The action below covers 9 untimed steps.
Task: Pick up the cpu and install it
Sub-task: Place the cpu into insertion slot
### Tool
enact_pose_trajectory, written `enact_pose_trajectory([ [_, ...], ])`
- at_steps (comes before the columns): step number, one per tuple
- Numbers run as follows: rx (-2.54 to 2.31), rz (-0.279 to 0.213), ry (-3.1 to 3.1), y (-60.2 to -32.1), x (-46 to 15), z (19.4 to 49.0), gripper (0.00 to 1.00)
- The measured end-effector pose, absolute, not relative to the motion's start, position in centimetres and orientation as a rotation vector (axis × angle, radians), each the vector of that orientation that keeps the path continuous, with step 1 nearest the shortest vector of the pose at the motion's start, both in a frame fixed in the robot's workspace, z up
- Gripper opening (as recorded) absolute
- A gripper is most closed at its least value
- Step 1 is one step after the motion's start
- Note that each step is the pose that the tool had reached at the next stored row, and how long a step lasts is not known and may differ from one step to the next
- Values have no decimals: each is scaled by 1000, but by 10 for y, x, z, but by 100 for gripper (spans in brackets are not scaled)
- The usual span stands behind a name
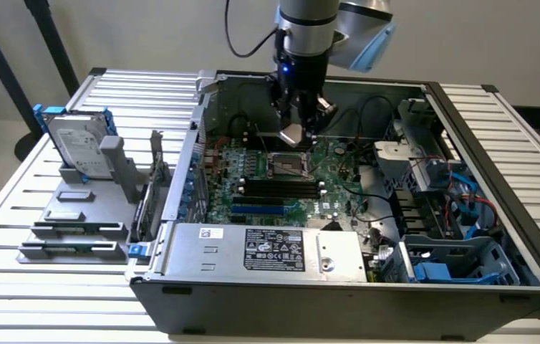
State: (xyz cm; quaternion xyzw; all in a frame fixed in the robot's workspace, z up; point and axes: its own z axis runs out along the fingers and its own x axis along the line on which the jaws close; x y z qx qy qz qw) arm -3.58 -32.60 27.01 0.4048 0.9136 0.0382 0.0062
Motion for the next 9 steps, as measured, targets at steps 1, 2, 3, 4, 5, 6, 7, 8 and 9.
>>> enact_pose_trajectory([
  [1, 1292, 119, 2847, -326, -36, 270, 55],
  [2, 1317, 119, 2834, -326, -36, 269, 55],
  [3, 1343, 119, 2822, -326, -36, 269, 55],
  [4, 1367, 119, 2809, -326, -36, 269, 55],
  [5, 1393, 118, 2796, -326, -36, 268, 55],
  [6, 1418, 118, 2782, -326, -36, 268, 55],
  [7, 1443, 118, 2769, -326, -36, 268, 55],
  [8, 1467, 118, 2755, -326, -36, 267, 55],
  [9, 1490, 117, 2742, -326, -36, 266, 55],
])
